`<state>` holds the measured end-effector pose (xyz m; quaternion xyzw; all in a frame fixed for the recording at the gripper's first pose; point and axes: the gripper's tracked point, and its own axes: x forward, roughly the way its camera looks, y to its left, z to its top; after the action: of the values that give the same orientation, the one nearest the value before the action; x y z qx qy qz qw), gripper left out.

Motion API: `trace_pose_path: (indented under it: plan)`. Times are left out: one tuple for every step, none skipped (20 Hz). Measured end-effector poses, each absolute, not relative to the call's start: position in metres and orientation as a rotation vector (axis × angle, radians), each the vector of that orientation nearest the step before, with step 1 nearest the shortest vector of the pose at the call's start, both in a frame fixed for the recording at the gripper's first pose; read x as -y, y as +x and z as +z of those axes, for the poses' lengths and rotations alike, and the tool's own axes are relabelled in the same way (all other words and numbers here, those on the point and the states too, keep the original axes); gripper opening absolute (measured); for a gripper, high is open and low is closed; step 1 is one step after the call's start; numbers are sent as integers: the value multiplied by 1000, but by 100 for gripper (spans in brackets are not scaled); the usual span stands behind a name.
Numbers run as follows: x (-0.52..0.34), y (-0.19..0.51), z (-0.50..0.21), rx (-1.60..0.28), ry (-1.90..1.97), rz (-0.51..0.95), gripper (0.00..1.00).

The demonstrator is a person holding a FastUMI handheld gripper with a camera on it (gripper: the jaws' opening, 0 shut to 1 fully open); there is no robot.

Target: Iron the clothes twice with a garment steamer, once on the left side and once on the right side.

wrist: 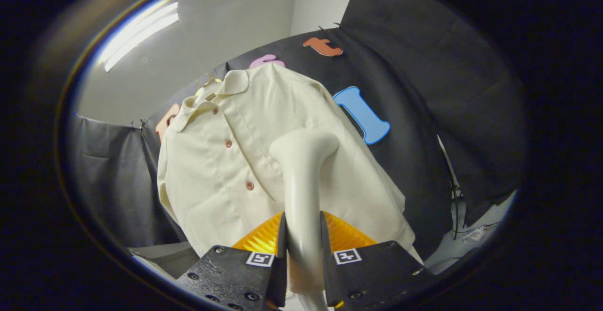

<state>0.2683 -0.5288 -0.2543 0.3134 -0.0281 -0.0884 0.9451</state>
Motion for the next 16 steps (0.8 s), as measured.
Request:
trace_pose_path:
  plan:
    - [528, 265, -264, 49, 651, -184, 31]
    - [528, 263, -271, 39, 660, -188, 31]
    - [527, 260, -280, 26, 672, -194, 31]
    - [526, 257, -288, 15, 681, -201, 31]
    - [524, 257, -294, 4, 693, -209, 31]
    - [522, 254, -302, -8, 713, -214, 31]
    - [520, 249, -310, -16, 729, -219, 31]
    - [520, 246, -317, -27, 737, -227, 32]
    - [518, 241, -325, -38, 743, -236, 31]
    - [518, 237, -331, -48, 750, -245, 31]
    - [517, 233, -338, -58, 759, -251, 32]
    - [515, 229, -344, -67, 768, -255, 31]
    - [513, 227, -349, -73, 777, -263, 31]
    - [510, 224, -354, -84, 783, -269, 31]
    - [507, 221, -361, -95, 782, -276, 31]
    - [506, 217, -366, -107, 781, -285, 31]
